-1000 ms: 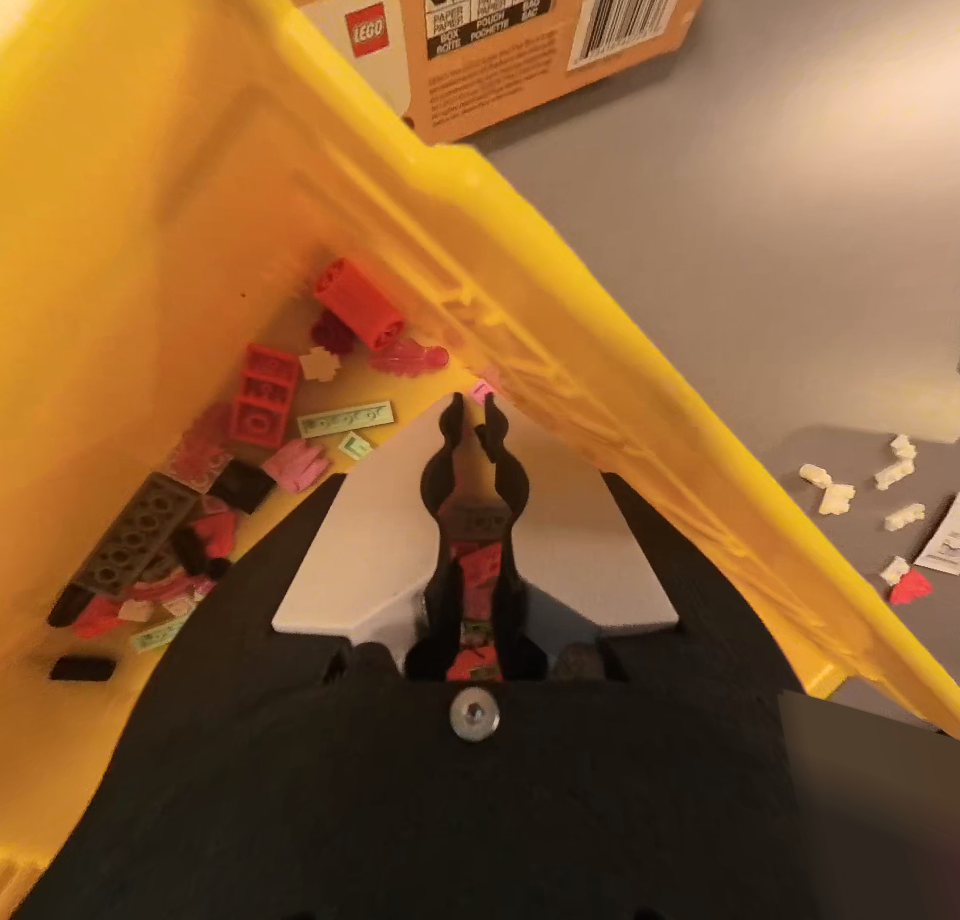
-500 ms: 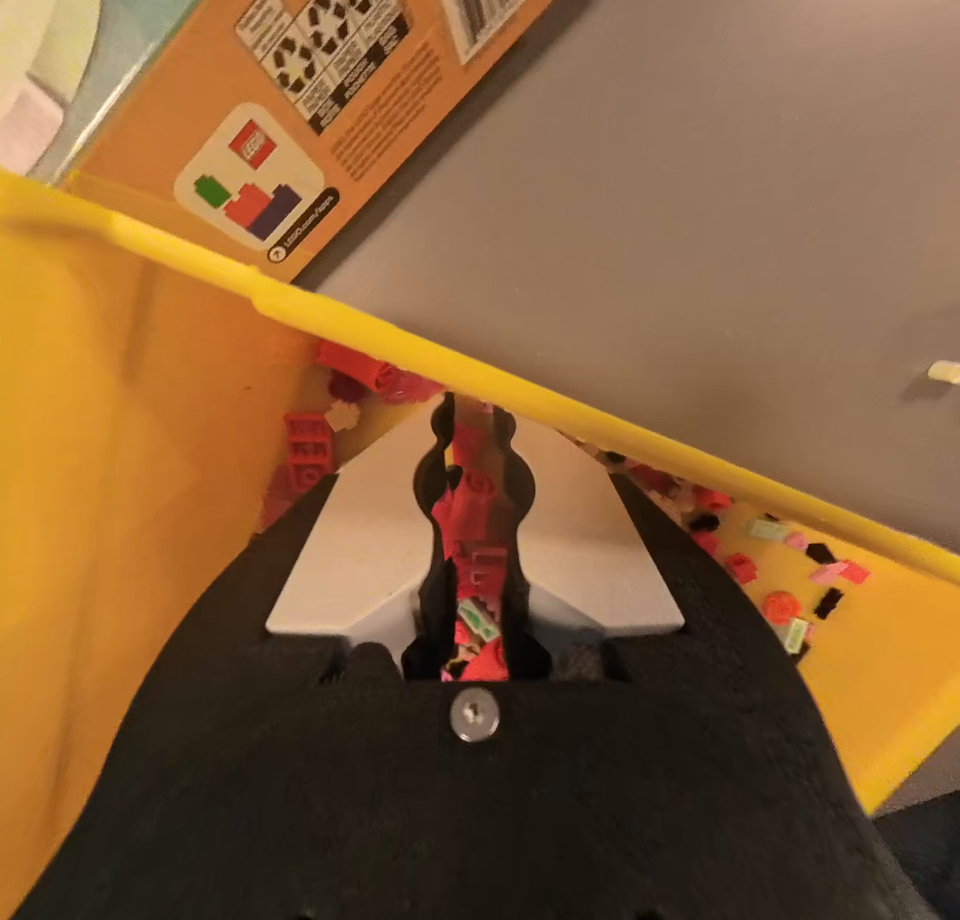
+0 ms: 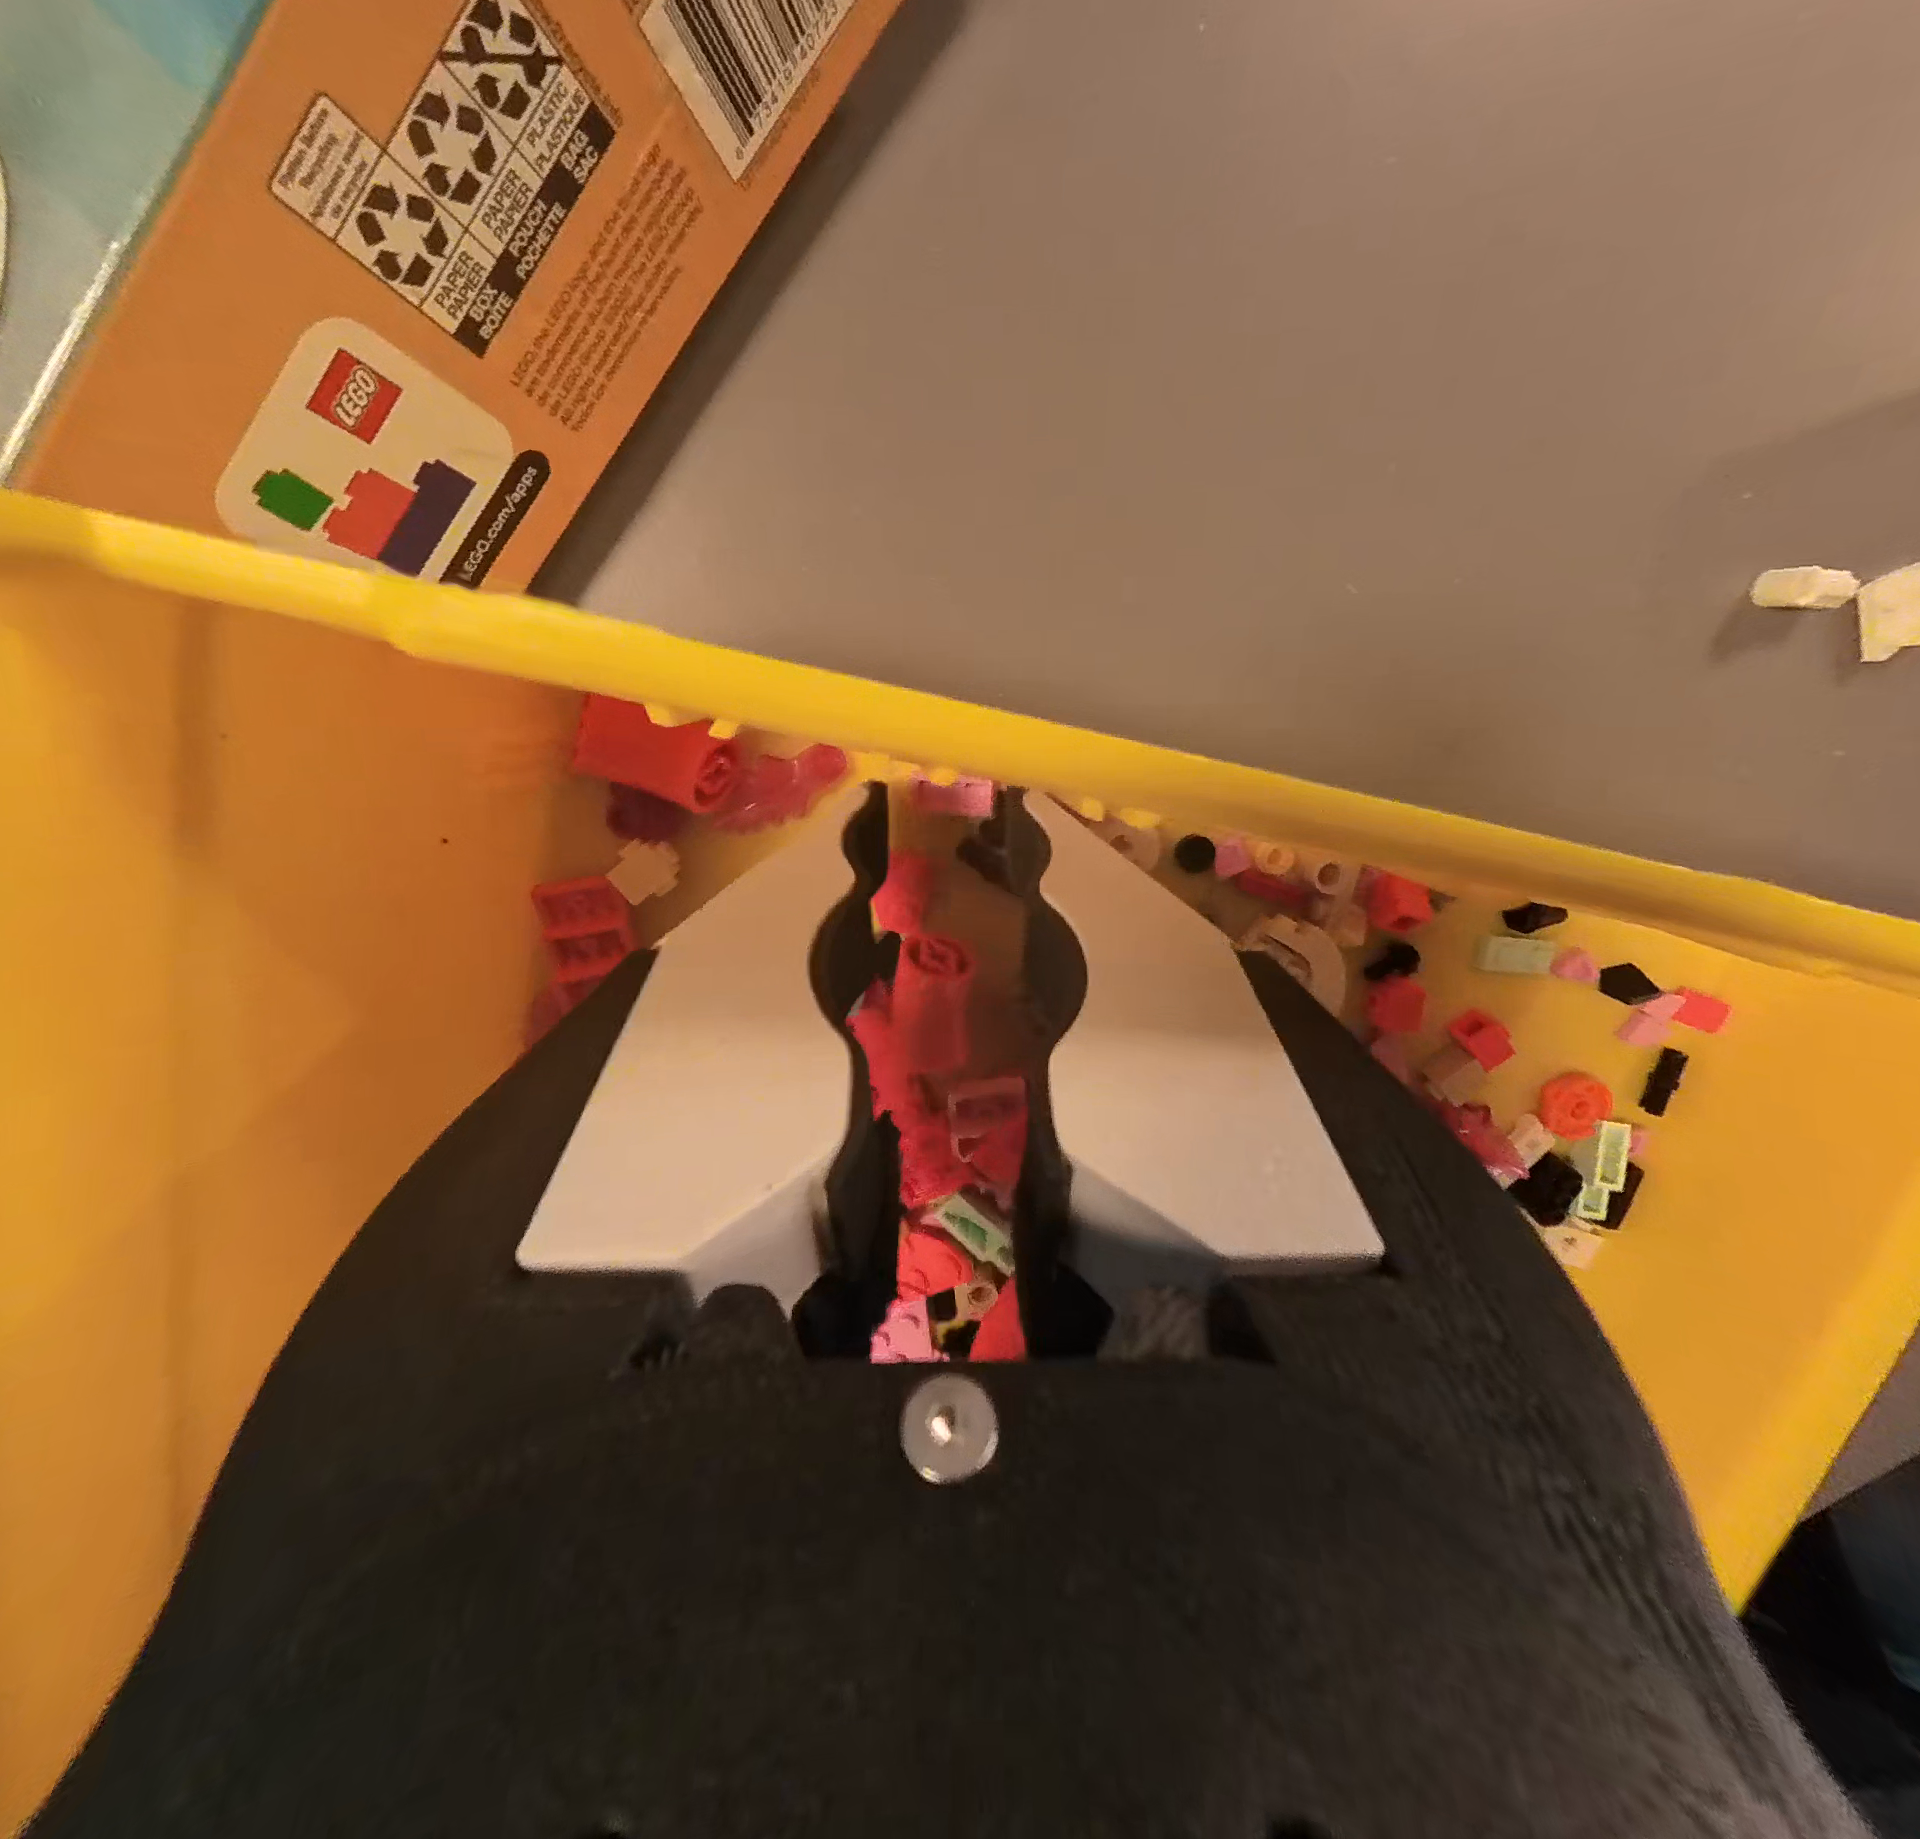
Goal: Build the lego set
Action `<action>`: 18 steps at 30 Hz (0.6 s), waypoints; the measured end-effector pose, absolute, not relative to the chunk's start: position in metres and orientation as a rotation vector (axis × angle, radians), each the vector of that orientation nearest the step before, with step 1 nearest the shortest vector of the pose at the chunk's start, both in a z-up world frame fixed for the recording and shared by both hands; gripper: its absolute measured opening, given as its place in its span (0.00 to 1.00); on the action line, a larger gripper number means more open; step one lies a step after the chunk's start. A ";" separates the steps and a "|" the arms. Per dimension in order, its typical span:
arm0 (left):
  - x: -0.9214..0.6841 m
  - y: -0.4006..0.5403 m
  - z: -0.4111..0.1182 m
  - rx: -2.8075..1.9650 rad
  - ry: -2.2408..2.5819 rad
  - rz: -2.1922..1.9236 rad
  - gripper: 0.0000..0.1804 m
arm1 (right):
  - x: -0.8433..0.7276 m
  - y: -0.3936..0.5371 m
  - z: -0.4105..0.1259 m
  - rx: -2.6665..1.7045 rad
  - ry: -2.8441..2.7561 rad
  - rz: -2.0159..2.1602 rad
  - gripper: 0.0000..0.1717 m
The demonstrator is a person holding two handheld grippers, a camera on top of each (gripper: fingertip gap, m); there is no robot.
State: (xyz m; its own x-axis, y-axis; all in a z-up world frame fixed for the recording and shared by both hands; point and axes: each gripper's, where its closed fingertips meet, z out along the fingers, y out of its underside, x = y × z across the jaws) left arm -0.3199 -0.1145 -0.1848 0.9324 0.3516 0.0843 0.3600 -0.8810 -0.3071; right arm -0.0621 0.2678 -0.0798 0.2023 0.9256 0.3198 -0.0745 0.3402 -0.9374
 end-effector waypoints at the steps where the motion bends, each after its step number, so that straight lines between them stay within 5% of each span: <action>1: -0.320 -0.114 -0.186 -2.767 -0.525 -0.041 0.13 | -0.062 0.267 -0.080 -0.965 -1.140 0.875 0.00; 18: -0.320 -0.119 -0.179 -2.659 -0.536 -0.003 0.01 | -0.063 0.266 -0.080 -0.964 -1.146 0.883 0.00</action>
State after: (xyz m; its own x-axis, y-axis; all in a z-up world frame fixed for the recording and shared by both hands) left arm -0.3203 -0.1186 -0.1786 0.9253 0.3697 0.0841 0.3705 -0.8348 -0.4071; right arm -0.0628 0.2656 -0.0803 0.1919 0.9274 0.3211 -0.0746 0.3400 -0.9375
